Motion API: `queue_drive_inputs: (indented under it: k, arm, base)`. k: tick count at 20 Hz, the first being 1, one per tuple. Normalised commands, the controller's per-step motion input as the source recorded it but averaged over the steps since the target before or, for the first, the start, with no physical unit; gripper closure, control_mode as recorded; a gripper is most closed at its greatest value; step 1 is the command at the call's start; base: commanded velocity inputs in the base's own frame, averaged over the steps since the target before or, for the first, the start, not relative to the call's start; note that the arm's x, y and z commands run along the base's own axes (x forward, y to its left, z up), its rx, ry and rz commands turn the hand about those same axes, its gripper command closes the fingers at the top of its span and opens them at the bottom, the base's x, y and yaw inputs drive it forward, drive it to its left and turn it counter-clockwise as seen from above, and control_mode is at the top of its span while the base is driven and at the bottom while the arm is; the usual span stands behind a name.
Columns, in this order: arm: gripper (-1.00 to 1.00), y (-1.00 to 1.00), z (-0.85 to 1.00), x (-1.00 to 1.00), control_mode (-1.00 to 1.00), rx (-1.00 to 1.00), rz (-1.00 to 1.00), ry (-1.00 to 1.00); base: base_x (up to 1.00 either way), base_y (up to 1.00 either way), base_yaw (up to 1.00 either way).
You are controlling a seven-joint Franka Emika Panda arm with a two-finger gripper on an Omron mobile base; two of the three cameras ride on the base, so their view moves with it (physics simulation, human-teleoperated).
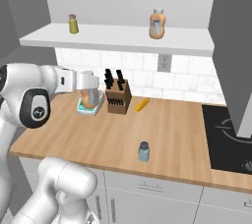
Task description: Put the shaker and condiment bottle from the counter next to their counterparts in the cabinet.
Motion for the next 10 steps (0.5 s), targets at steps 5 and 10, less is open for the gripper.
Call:
queue_drive_inputs:
  k: [5, 10]
  arm:
    - [1.0, -0.24, 0.46, -0.54, -1.0, -0.04, -0.39, -0.06]
    - [1.0, -0.13, 0.9, -0.37, -1.0, 0.05, -0.15, -0.05]
  base:
    - [0.0, 0.0, 0.0]
    - [0.0, 0.0, 0.0]
